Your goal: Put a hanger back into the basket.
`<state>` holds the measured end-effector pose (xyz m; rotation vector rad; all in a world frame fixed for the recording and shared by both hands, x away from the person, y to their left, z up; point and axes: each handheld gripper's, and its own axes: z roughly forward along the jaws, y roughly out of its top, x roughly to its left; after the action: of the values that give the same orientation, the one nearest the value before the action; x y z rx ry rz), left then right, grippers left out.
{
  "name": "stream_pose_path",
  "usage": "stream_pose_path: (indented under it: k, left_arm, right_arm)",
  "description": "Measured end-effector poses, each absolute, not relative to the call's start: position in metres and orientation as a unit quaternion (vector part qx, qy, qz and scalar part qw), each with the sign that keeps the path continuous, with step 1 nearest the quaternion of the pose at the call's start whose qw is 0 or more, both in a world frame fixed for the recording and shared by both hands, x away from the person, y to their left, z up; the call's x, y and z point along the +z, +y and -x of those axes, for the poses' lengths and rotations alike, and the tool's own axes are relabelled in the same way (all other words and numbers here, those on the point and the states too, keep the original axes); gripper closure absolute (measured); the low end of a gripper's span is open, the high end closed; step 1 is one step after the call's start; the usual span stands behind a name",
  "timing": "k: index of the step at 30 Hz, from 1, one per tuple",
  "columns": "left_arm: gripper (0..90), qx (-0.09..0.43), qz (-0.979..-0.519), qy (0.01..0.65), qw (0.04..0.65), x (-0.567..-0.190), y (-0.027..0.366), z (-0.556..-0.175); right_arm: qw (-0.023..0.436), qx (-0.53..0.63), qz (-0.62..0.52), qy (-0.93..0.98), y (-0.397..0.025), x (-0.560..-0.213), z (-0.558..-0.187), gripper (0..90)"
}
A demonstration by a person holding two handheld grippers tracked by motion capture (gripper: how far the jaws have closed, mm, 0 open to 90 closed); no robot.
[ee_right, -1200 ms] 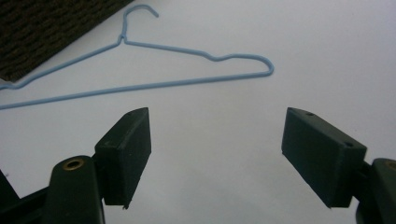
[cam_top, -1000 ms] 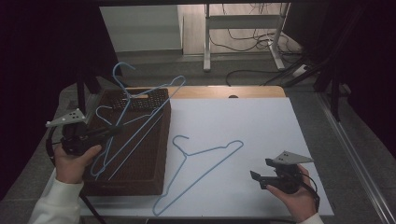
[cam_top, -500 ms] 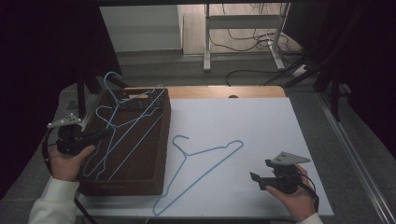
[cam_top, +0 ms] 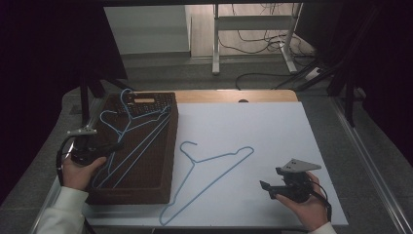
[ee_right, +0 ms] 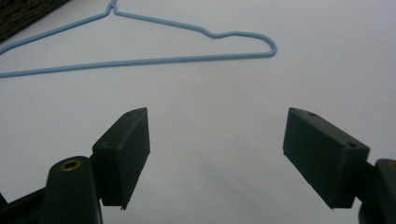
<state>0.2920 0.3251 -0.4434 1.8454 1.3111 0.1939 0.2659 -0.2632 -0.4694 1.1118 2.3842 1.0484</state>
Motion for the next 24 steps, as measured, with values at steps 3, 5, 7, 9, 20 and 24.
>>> stream_pose_path:
  k: [3, 5, 7, 9, 20, 24]
  left_arm:
    - [63.9, 0.110, -0.735, 0.545, 0.388, -0.443, 0.324, -0.294]
    - [47.1, 0.132, -0.733, 0.551, 0.375, -0.441, 0.325, -0.293]
    - [38.7, 0.140, -0.729, 0.547, 0.387, -0.436, 0.325, -0.288]
    - [33.0, 0.147, -0.731, 0.536, 0.396, -0.430, 0.321, -0.283]
    - [20.3, 0.110, -0.790, 0.402, 0.448, -0.408, 0.233, -0.247]
    - [19.9, 0.100, -0.804, 0.381, 0.445, -0.413, 0.206, -0.240]
  right_arm:
    - [0.153, 0.366, -0.389, 0.831, -0.264, -0.470, -0.266, 23.4]
    - [0.153, 0.366, -0.388, 0.832, -0.264, -0.469, -0.265, 23.4]
    - [0.154, 0.367, -0.387, 0.832, -0.263, -0.469, -0.265, 23.3]
    - [0.155, 0.369, -0.386, 0.832, -0.263, -0.468, -0.265, 23.2]
    - [0.138, 0.358, -0.370, 0.846, -0.250, -0.476, -0.272, 22.5]
    - [0.131, 0.353, -0.364, 0.852, -0.240, -0.479, -0.276, 23.6]
